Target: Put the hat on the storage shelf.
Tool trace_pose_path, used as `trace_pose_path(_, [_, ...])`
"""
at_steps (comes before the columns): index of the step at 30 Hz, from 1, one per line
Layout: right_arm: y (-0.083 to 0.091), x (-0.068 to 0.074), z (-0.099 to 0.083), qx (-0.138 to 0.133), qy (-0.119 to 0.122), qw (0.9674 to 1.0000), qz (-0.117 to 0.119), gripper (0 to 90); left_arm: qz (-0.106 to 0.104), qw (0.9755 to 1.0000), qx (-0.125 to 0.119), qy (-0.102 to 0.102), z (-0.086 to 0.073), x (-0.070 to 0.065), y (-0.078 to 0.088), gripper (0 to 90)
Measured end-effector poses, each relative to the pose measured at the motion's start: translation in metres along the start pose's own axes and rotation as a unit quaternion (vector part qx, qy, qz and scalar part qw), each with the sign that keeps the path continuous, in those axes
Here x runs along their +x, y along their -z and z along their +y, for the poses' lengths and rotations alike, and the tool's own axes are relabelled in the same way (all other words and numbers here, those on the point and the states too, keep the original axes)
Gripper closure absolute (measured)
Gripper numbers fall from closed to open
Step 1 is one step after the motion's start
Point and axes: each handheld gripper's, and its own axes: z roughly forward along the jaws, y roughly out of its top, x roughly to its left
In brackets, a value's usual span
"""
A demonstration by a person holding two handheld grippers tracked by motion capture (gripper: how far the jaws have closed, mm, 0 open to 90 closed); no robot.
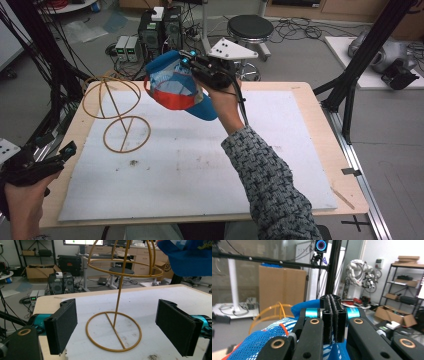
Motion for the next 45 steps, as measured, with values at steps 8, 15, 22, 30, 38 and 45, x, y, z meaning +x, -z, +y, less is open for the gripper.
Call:
trace_pose_path(8, [-0.034,0.011,0.011,0.0,0.002,0.9998,0.021,88.7,-0.005,1.0,-0.003,0.001,0.001,-0.001,-0.001,17.9])
trace_pose_path(15, [-0.056,0.017,0.017,-0.006,-0.005,0.9995,0.03,88.6,-0.005,0.9999,-0.008,0.005,0.001,0.0,0.001,17.9])
trace_pose_path(22, [-0.074,0.023,0.022,-0.008,-0.004,0.9994,0.033,88.6,-0.006,0.9999,-0.009,0.009,0.0,0.002,0.001,17.9])
trace_pose_path(30, [-0.094,0.031,0.023,-0.003,-0.007,0.9991,0.041,88.6,-0.007,0.9999,-0.01,0.011,-0.001,0.003,0.002,17.9])
trace_pose_path(38, [-0.116,0.046,0.019,0.008,-0.004,0.9983,0.057,88.6,-0.011,0.9998,-0.012,0.013,0.0,0.002,0.001,17.9])
trace_pose_path(45, [-0.129,0.056,0.012,0.02,0.003,0.9969,0.076,88.5,-0.012,0.9997,-0.016,0.013,0.001,0.002,0.001,17.9])
